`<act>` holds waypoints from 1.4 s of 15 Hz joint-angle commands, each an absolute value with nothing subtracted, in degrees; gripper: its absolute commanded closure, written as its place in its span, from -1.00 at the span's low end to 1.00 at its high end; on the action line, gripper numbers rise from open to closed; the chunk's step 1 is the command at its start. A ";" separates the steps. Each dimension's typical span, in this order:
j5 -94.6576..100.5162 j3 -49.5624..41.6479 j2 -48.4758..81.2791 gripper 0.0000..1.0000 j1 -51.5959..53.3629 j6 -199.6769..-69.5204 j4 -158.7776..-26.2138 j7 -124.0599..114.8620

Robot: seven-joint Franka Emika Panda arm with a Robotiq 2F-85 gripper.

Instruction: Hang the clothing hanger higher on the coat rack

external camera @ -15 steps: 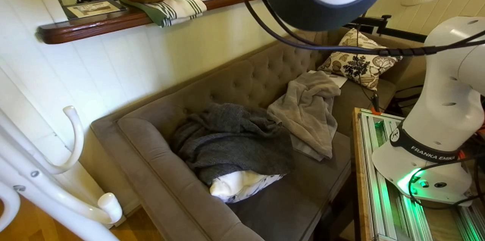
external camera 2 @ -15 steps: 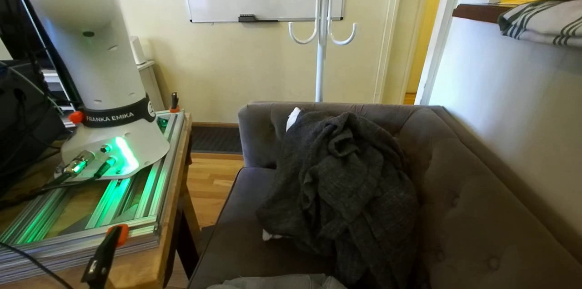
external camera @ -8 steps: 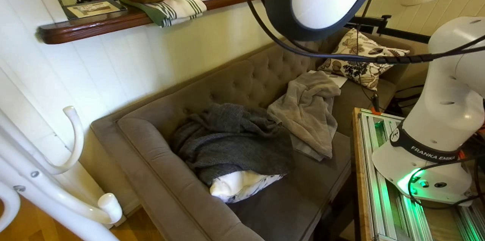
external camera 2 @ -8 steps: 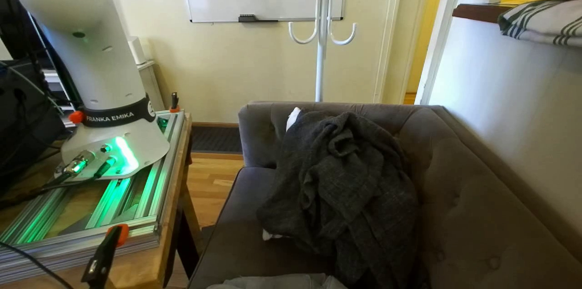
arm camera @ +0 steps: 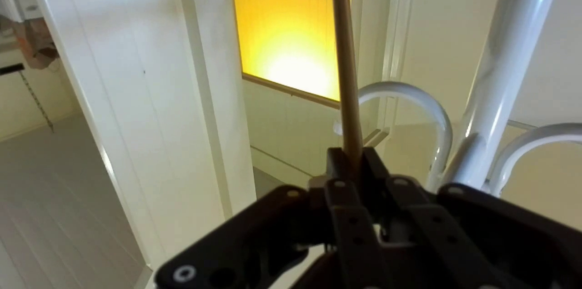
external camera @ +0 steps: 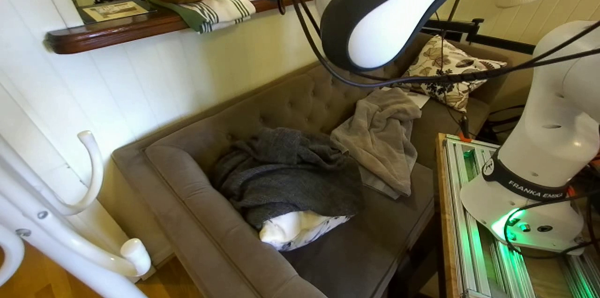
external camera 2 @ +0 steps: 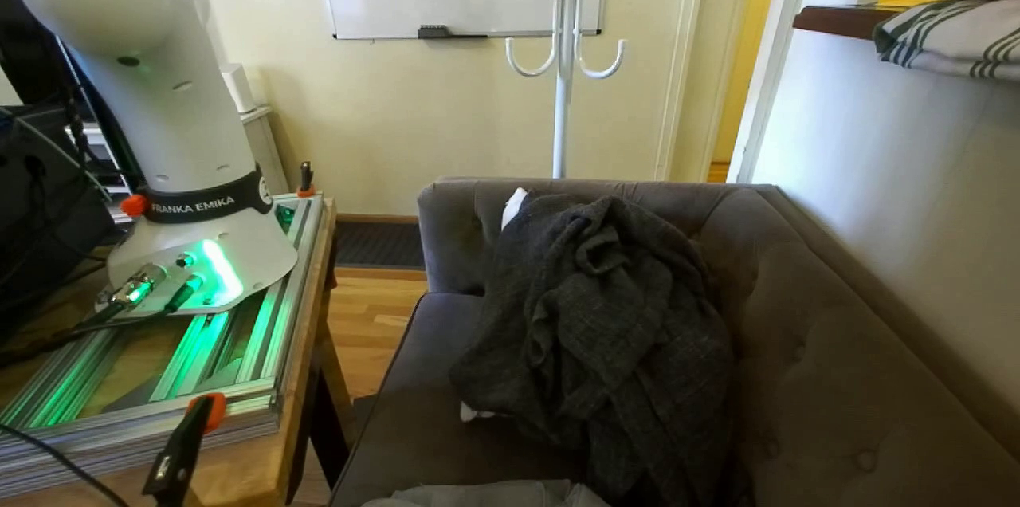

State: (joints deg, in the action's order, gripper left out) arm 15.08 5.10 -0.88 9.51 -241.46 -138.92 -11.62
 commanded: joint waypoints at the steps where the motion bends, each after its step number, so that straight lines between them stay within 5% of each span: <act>1: 20.98 5.22 4.51 0.94 7.68 -242.67 -133.94 -16.43; 8: 27.50 5.80 9.35 0.94 5.41 -242.88 -130.46 -18.75; 9: 28.34 5.87 9.61 0.27 5.11 -242.87 -130.34 -19.21; 11: 29.78 5.86 9.88 0.16 4.58 -242.98 -130.66 -19.72; 19: 31.51 5.96 10.05 -0.97 3.21 -242.84 -134.27 -21.22; 21: 33.63 6.12 10.29 -1.00 2.86 -241.02 -135.17 -24.22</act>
State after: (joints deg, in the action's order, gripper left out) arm 29.65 5.28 9.88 4.49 -241.47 -133.79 -19.37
